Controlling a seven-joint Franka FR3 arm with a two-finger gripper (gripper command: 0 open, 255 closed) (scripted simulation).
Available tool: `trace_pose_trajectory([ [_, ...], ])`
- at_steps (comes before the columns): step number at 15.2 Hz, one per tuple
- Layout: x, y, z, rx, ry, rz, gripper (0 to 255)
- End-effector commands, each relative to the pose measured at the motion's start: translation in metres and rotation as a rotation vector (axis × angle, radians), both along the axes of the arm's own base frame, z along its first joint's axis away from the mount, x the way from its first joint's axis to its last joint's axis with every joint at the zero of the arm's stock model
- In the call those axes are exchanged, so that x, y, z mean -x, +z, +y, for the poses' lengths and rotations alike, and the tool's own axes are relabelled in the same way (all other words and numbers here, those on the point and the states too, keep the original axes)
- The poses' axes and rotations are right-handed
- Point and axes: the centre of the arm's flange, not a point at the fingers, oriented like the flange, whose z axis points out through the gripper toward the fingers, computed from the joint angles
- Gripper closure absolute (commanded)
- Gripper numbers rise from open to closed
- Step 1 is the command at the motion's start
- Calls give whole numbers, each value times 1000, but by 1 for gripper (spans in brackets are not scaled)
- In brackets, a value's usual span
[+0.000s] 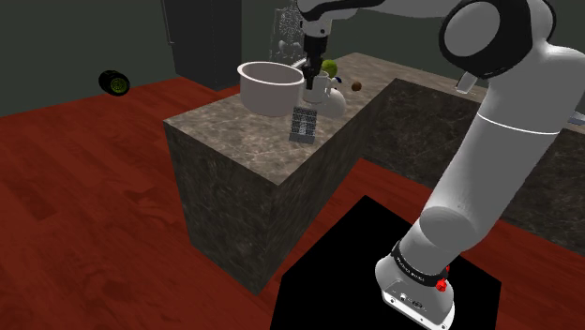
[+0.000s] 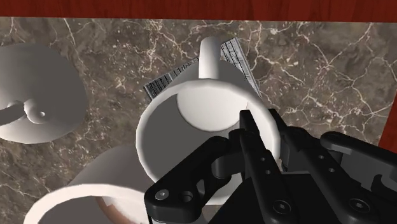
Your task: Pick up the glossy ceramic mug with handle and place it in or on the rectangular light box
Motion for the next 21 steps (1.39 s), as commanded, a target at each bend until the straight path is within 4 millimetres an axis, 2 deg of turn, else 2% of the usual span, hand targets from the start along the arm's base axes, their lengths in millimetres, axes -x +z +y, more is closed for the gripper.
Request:
trace_pose_trajectory([
  [1, -16, 3, -22, 1, 1, -1, 255],
  [8, -73, 13, -95, 1, 1, -1, 255],
  [21, -73, -56, -95, 1, 1, -1, 255],
])
